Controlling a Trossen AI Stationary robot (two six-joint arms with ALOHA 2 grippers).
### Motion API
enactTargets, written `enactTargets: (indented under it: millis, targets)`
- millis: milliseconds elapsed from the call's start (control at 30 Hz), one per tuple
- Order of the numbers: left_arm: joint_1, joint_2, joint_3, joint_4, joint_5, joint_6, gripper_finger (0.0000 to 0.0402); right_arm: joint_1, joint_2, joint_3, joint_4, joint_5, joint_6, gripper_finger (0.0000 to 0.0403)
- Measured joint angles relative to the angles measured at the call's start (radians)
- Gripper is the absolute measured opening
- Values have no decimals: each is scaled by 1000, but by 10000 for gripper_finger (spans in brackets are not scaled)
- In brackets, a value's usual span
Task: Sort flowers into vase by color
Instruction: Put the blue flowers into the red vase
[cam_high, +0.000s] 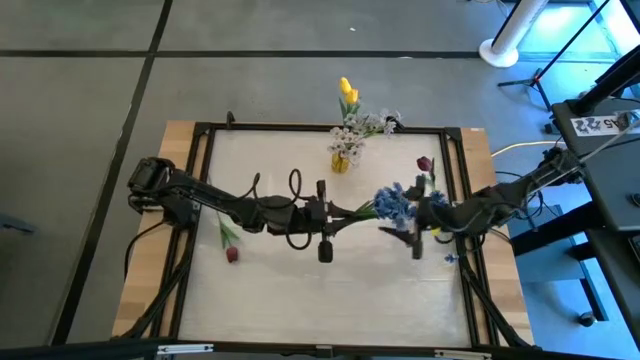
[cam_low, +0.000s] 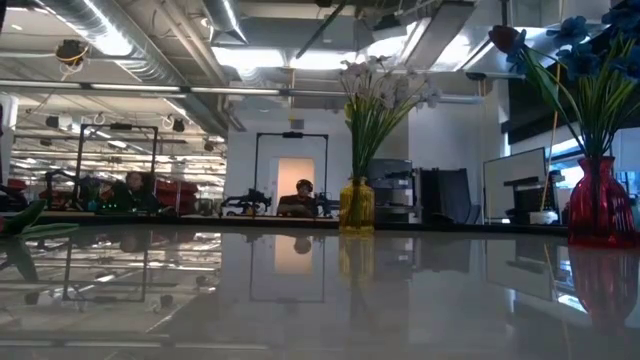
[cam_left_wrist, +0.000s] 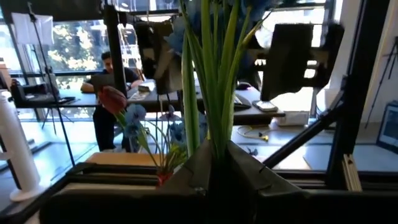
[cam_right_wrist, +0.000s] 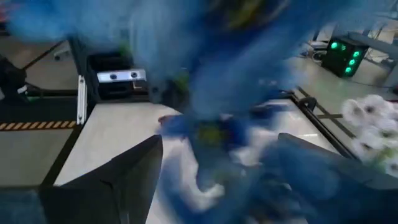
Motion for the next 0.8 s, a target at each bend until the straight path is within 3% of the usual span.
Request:
enactTargets:
  millis: [133,267,467,600,700,800]
  targets:
    - [0,0,0,-31,0,1,25,-38,50,26,49,-87,2,310]
    - [-5,0,0,-35,1,16,25,-63,76,28,74,-129,52,268]
    - [-5,0,0,-35,0,15,28,-85,77,28,66,-128,84,135]
    - [-15,-9,0,-37,0,16,57,-82,76,28,67,-147,84,26]
    - [-30,-35,0,-93,-10,17,94,-82,76,29,64,-166,86,20]
    - [-55,-106,0,-256,-56,18,128,-82,43,40,-20,-173,109,23]
